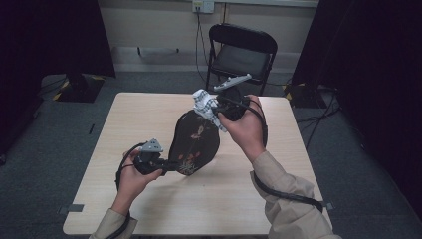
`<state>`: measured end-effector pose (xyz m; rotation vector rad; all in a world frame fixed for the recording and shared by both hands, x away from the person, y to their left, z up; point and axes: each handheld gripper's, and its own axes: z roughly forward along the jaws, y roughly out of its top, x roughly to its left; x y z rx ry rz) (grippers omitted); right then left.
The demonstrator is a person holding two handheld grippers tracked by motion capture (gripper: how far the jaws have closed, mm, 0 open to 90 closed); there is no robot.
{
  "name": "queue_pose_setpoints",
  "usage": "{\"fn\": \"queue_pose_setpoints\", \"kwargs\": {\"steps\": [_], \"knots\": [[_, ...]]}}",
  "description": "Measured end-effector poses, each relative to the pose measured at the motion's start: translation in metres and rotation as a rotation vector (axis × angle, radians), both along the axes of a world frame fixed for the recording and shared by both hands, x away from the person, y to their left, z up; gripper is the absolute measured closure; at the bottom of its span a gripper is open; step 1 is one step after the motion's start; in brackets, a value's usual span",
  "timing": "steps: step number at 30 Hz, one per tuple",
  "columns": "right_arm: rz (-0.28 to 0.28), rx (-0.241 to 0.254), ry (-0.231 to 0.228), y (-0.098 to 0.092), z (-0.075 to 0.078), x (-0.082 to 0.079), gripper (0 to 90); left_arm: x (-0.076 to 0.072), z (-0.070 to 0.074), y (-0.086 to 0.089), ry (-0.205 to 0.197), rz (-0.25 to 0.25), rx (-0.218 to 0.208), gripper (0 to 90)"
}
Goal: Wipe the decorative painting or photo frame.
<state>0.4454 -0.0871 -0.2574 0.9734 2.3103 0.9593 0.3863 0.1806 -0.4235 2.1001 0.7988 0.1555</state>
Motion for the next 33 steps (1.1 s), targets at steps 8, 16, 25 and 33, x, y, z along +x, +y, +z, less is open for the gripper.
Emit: {"fn": "queue_pose_setpoints", "kwargs": {"steps": [8,16,25,33], "knots": [[-0.048,-0.003,0.011,-0.01,-0.012,0.01,80.1,0.002,0.002,0.005,-0.014,0.021,0.015,77.5],[-0.09,-0.014,0.034,-0.024,-0.026,0.018,80.1,0.002,0.005,0.012,-0.034,0.043,0.015,75.7],[-0.121,-0.017,0.051,-0.032,-0.044,0.021,80.2,0.0,0.007,0.013,-0.046,0.049,0.017,75.0],[-0.152,-0.015,0.076,-0.042,-0.064,0.024,80.2,0.0,0.008,0.012,-0.058,0.05,0.033,73.3]]}}
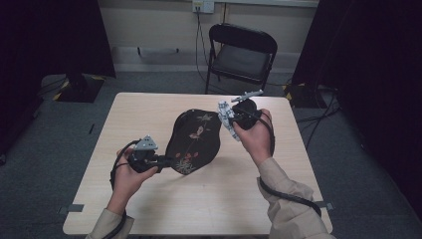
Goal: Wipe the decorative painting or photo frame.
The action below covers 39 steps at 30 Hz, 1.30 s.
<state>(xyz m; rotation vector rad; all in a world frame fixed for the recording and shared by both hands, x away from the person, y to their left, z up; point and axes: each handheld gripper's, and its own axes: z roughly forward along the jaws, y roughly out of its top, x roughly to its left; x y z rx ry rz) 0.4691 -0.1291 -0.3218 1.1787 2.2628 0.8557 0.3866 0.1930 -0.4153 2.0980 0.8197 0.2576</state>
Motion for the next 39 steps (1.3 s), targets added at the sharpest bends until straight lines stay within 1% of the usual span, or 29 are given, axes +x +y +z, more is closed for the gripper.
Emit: {"fn": "queue_pose_setpoints", "kwargs": {"steps": [1,2,4,5,6,7,8,10,11,12,14,15,16,17,18,19,20,21,22,24,25,26,30,31,33,34,35,37,39], "knots": [[-0.003,-0.006,0.01,-0.002,-0.005,0.001,80.2,0.0,0.0,0.0,0.001,-0.001,0.002,73.4],[-0.003,-0.006,0.01,-0.002,-0.005,0.001,80.2,0.0,0.0,0.0,0.001,-0.001,0.002,73.4],[-0.005,-0.008,0.018,-0.004,-0.011,0.001,80.2,0.0,0.0,0.0,0.001,0.0,0.004,73.4],[-0.006,-0.009,0.026,-0.004,-0.018,0.001,80.2,0.0,-0.001,-0.001,-0.001,0.0,0.006,73.4],[-0.006,-0.009,0.026,-0.004,-0.018,0.001,80.2,0.0,-0.001,-0.001,-0.001,0.0,0.006,73.4],[-0.007,-0.014,0.04,-0.004,-0.026,0.0,80.2,-0.001,0.0,-0.002,-0.007,-0.003,0.014,73.4],[-0.007,-0.014,0.04,-0.004,-0.026,0.0,80.2,-0.001,0.0,-0.002,-0.007,-0.003,0.014,73.4],[-0.009,-0.015,0.053,-0.004,-0.034,0.0,80.2,-0.001,0.0,-0.003,-0.005,-0.002,0.01,73.8],[-0.009,-0.017,0.065,-0.004,-0.042,-0.001,80.2,-0.001,0.0,-0.003,-0.006,-0.002,0.008,74.2],[-0.009,-0.017,0.065,-0.004,-0.042,-0.001,80.2,-0.001,0.0,-0.003,-0.006,-0.002,0.008,74.4],[-0.007,-0.023,0.079,-0.004,-0.052,-0.003,80.1,-0.001,-0.001,-0.003,-0.006,-0.002,0.005,74.3],[-0.007,-0.023,0.079,-0.004,-0.052,-0.003,80.1,-0.001,-0.001,-0.003,-0.01,-0.006,0.011,74.3],[-0.005,-0.026,0.083,-0.004,-0.055,-0.003,80.1,-0.001,0.0,-0.003,-0.014,-0.007,0.019,74.3],[-0.006,-0.026,0.094,-0.004,-0.062,-0.004,80.1,-0.001,0.0,-0.003,-0.017,-0.006,0.023,74.3],[-0.007,-0.027,0.098,-0.004,-0.065,-0.005,80.2,-0.001,0.0,-0.003,-0.017,-0.006,0.023,74.5],[-0.007,-0.027,0.098,-0.004,-0.065,-0.005,80.2,-0.001,0.0,-0.004,-0.011,-0.007,0.017,74.5],[-0.006,-0.025,0.103,-0.003,-0.069,-0.005,80.1,-0.001,0.0,-0.003,-0.013,-0.007,0.021,75.0],[-0.004,-0.029,0.114,-0.003,-0.076,-0.007,80.1,-0.001,0.0,-0.003,-0.012,-0.006,0.02,75.7],[-0.004,-0.029,0.114,-0.003,-0.076,-0.007,80.1,-0.001,0.0,-0.003,-0.011,-0.005,0.02,75.7],[-0.002,-0.034,0.125,-0.002,-0.083,-0.008,80.1,-0.001,0.0,-0.003,-0.01,-0.005,0.021,75.8],[-0.006,-0.034,0.13,-0.003,-0.089,-0.009,80.1,-0.002,0.0,-0.004,-0.006,-0.005,0.017,75.9],[-0.006,-0.034,0.13,-0.003,-0.089,-0.009,80.1,-0.002,0.0,-0.004,-0.006,-0.005,0.017,75.9],[-0.009,-0.035,0.147,-0.004,-0.101,-0.011,80.1,-0.001,0.0,-0.004,-0.006,-0.006,0.015,76.0],[-0.011,-0.039,0.153,-0.005,-0.106,-0.011,80.1,-0.001,0.0,-0.003,-0.005,-0.006,0.015,76.1],[-0.012,-0.04,0.158,-0.006,-0.108,-0.011,80.1,-0.001,0.0,-0.003,-0.006,-0.007,0.017,76.1],[-0.016,-0.04,0.16,-0.006,-0.111,-0.011,80.1,-0.002,0.0,-0.004,-0.001,-0.006,0.008,76.0],[-0.013,-0.04,0.168,-0.007,-0.116,-0.012,80.0,-0.002,-0.001,-0.003,-0.001,-0.005,0.01,75.9],[-0.012,-0.044,0.172,-0.006,-0.119,-0.013,80.1,-0.002,-0.001,-0.003,0.007,-0.005,0.003,75.9],[-0.008,-0.048,0.183,-0.006,-0.124,-0.013,80.0,-0.002,-0.001,-0.003,0.002,-0.007,0.01,76.0]]}}
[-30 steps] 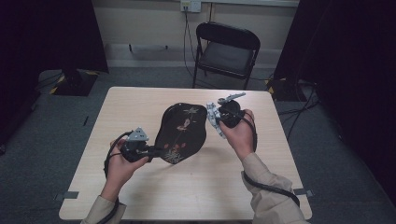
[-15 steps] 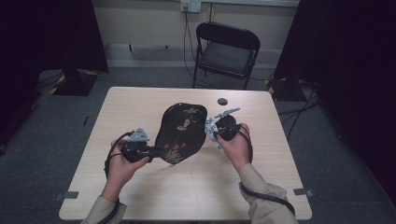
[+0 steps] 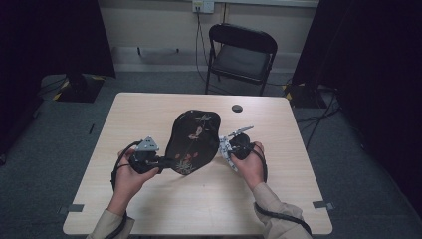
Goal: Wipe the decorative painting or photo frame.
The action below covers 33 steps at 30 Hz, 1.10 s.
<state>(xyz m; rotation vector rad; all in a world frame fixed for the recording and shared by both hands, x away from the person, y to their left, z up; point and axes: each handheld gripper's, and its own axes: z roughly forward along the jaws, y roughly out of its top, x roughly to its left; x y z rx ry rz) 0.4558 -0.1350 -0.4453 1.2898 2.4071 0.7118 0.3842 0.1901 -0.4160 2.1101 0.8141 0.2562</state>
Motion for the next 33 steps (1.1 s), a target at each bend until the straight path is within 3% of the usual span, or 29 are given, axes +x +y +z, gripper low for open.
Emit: {"fn": "queue_pose_setpoints", "kwargs": {"steps": [5,7,11,18,33], "knots": [[0.02,-0.019,0.019,0.001,-0.009,-0.005,80.0,-0.001,0.0,-0.001,0.005,0.001,-0.007,76.0],[0.027,-0.025,0.026,0.001,-0.01,-0.006,80.0,0.0,0.0,0.0,-0.007,-0.001,0.01,76.0],[0.055,-0.035,0.027,0.003,-0.012,-0.013,79.9,-0.001,-0.001,-0.002,0.01,0.007,-0.008,75.8],[0.101,-0.042,0.02,0.003,-0.013,-0.026,79.7,-0.002,-0.003,0.0,0.031,0.014,0.006,73.8],[0.133,0.0,0.006,-0.016,-0.013,-0.047,78.5,-0.006,-0.011,0.012,0.079,0.055,0.004,67.5]]}}
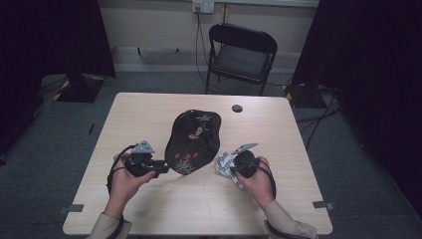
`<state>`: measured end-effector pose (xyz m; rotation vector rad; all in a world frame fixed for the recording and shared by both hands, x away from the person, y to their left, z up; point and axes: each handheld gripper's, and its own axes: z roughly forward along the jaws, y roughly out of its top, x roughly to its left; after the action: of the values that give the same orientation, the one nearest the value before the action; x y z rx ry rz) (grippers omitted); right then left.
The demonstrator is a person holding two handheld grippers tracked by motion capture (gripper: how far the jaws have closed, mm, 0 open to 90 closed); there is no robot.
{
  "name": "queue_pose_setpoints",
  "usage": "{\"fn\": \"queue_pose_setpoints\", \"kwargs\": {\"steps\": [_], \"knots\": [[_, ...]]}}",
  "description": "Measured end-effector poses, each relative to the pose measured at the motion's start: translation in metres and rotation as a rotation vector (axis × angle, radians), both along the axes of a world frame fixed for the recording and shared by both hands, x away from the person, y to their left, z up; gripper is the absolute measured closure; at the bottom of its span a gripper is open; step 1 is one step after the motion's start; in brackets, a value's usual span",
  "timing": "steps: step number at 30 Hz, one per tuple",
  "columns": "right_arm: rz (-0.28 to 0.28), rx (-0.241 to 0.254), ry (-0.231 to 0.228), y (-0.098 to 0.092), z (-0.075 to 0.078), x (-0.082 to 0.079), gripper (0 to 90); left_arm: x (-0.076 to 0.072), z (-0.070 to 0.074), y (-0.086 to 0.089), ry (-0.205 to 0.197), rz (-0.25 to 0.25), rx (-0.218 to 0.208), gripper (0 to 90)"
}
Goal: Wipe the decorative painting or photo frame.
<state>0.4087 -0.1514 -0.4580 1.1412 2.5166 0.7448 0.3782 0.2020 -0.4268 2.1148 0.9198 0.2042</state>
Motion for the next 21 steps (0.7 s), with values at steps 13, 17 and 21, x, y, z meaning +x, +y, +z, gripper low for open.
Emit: {"fn": "queue_pose_setpoints", "kwargs": {"steps": [13,17,21], "knots": [[0.0,0.075,-0.04,-0.02,0.009,-0.011,57.0,-0.002,-0.003,0.012,0.015,0.063,0.003,40.0],[-0.002,0.098,-0.057,-0.029,0.01,-0.015,51.1,-0.004,-0.004,0.012,0.016,0.065,0.025,34.7],[-0.027,0.157,-0.092,-0.045,0.015,-0.018,45.8,-0.005,-0.009,0.014,0.03,0.074,0.036,32.4]]}}
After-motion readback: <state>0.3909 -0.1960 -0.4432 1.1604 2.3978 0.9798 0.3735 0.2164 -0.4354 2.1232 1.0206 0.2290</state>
